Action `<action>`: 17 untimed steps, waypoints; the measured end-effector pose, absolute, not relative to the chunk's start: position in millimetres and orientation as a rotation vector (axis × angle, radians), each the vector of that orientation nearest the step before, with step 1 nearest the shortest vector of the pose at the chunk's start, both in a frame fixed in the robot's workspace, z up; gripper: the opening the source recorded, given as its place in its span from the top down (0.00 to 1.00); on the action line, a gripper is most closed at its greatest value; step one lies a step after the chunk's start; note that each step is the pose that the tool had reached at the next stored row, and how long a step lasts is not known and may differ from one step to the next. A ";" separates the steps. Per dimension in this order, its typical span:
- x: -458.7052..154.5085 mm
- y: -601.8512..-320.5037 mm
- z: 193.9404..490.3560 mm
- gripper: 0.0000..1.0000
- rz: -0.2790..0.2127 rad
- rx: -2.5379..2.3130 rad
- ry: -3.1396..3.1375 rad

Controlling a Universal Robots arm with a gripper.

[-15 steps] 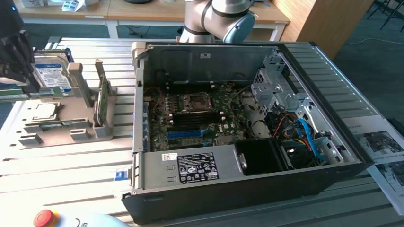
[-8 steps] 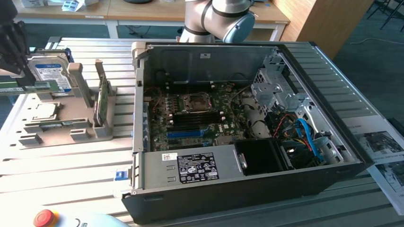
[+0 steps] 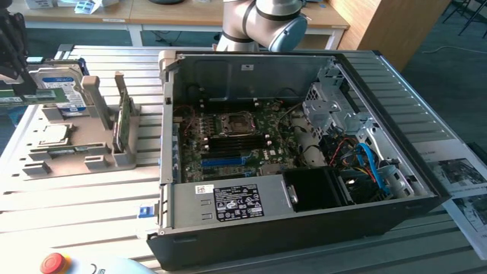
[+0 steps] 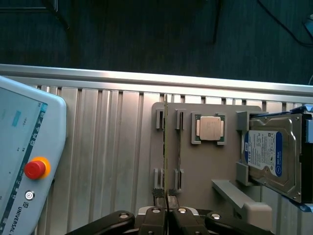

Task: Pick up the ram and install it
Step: 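Pick up the ram and move it above insertion slot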

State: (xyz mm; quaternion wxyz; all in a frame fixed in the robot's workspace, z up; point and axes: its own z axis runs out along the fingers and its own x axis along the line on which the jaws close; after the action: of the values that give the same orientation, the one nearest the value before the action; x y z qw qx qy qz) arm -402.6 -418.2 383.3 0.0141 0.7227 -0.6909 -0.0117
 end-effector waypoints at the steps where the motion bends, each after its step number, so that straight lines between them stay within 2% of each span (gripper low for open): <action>1: -402.7 -418.2 385.0 0.88 -0.036 2.250 -2.151; 17: -399.1 -418.8 387.7 0.88 -0.037 2.250 -2.151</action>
State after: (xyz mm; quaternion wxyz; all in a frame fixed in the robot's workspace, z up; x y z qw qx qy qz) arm -399.1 -418.8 387.7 0.0143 0.7227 -0.6909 -0.0118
